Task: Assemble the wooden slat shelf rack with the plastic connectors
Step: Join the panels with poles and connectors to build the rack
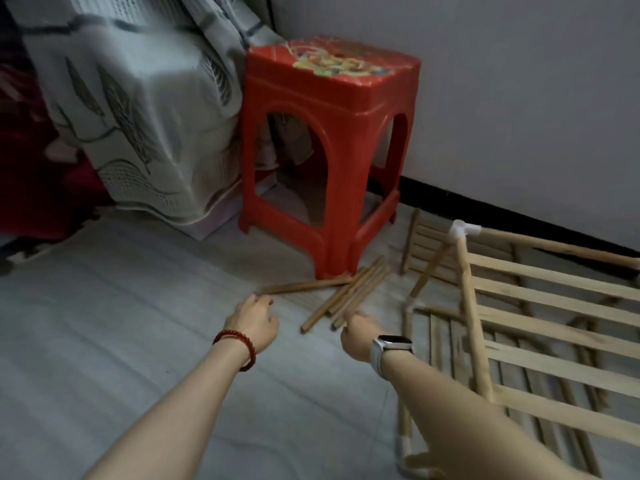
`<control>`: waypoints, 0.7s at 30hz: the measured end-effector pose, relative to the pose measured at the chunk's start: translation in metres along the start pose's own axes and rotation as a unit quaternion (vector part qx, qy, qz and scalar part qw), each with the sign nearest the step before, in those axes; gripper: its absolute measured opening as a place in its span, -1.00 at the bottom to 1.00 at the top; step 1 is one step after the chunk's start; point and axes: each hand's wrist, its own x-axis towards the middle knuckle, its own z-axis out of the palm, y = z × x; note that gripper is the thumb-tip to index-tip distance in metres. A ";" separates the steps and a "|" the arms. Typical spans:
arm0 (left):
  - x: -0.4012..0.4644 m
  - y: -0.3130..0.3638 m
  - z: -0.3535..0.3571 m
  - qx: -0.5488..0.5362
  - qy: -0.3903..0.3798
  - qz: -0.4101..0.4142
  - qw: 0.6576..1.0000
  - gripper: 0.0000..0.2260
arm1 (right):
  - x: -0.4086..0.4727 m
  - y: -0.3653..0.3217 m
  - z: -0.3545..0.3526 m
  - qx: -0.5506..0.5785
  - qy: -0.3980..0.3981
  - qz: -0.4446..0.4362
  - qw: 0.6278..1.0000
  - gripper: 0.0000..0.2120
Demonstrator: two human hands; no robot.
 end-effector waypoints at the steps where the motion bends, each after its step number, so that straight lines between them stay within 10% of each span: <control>1: 0.019 -0.002 0.013 0.007 -0.011 -0.001 1.000 -0.62 | 0.021 0.006 0.008 0.001 -0.005 0.011 1.000 -0.60; 15: 0.181 0.007 0.143 0.186 -0.097 0.089 0.974 0.00 | 0.168 0.062 0.093 0.042 0.046 0.020 0.998 -0.40; 21: 0.167 0.005 0.169 0.120 0.056 0.149 0.980 -0.46 | 0.156 0.078 0.104 0.010 0.157 0.006 0.988 -0.47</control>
